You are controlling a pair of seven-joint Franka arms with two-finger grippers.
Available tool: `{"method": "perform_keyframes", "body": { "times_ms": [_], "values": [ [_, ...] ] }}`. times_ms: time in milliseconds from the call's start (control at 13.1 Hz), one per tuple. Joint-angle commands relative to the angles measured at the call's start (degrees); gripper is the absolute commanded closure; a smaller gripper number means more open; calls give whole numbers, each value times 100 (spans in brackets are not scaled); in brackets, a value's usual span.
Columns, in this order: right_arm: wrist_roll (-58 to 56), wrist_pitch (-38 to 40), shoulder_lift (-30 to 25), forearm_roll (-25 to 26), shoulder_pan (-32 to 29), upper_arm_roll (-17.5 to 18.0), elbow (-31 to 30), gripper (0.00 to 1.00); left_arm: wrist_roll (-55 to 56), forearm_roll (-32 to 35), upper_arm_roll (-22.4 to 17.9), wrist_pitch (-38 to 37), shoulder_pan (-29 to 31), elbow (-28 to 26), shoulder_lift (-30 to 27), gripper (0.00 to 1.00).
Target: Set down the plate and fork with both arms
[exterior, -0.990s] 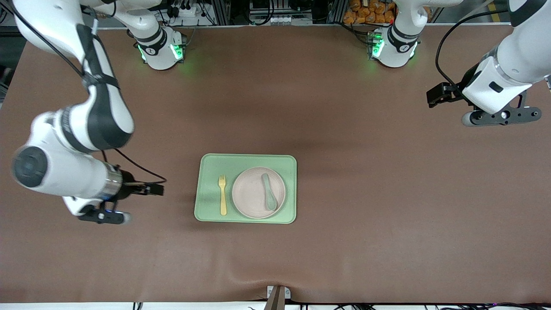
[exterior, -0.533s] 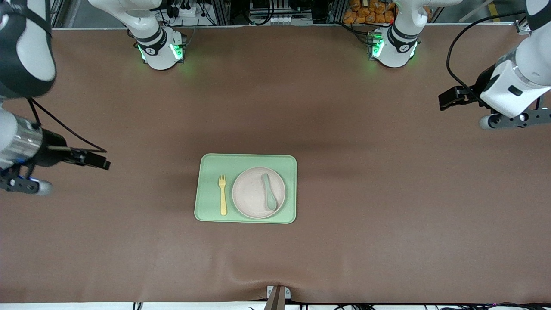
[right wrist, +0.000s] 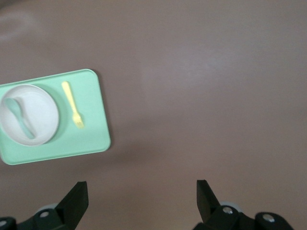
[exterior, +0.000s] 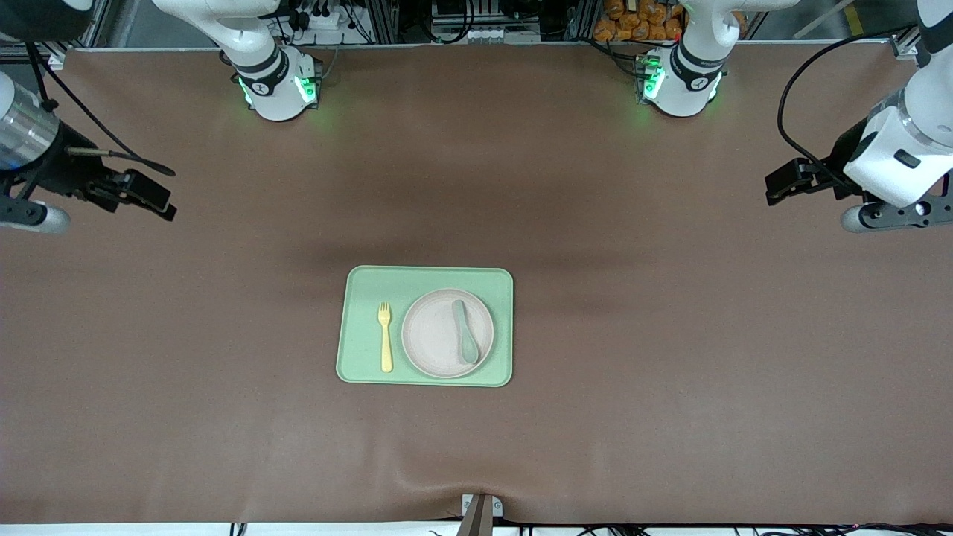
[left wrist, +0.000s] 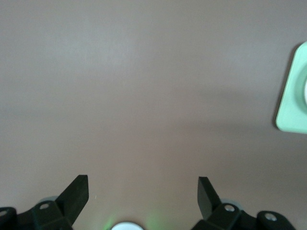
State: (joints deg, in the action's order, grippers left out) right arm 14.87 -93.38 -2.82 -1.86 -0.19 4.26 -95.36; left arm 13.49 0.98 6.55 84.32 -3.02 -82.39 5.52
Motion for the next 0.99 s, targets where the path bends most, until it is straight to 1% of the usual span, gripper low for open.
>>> {"method": "perform_keyframes", "body": {
  "times_ms": [0,152,229,305,533,610,686,762,914],
  "values": [
    [-37,38,113,309,-85,57,242,0,-101,25,22,304,108,48,46,0],
    [-28,372,561,283,-121,48,893,0,-285,-10,57,340,232,48,28,0],
    [-37,469,737,274,-121,48,1113,0,-286,-1,57,340,241,31,2,0],
    [-37,487,773,274,-165,40,1203,0,-303,8,31,349,258,13,-16,0],
    [-54,540,774,283,-183,48,1221,0,-576,131,-39,375,258,-215,-244,0],
    [-211,688,765,283,-218,40,1212,0,-576,131,-39,462,258,-416,-444,0],
    [-535,916,721,283,-227,40,1178,0,-576,131,-48,663,258,-818,-725,0],
    [-668,962,704,292,-227,40,1169,0,-532,131,-48,813,250,-1127,-954,0],
    [-643,962,712,274,-367,48,1168,0,-497,131,-40,788,293,-1139,-982,0]
  ]
}}
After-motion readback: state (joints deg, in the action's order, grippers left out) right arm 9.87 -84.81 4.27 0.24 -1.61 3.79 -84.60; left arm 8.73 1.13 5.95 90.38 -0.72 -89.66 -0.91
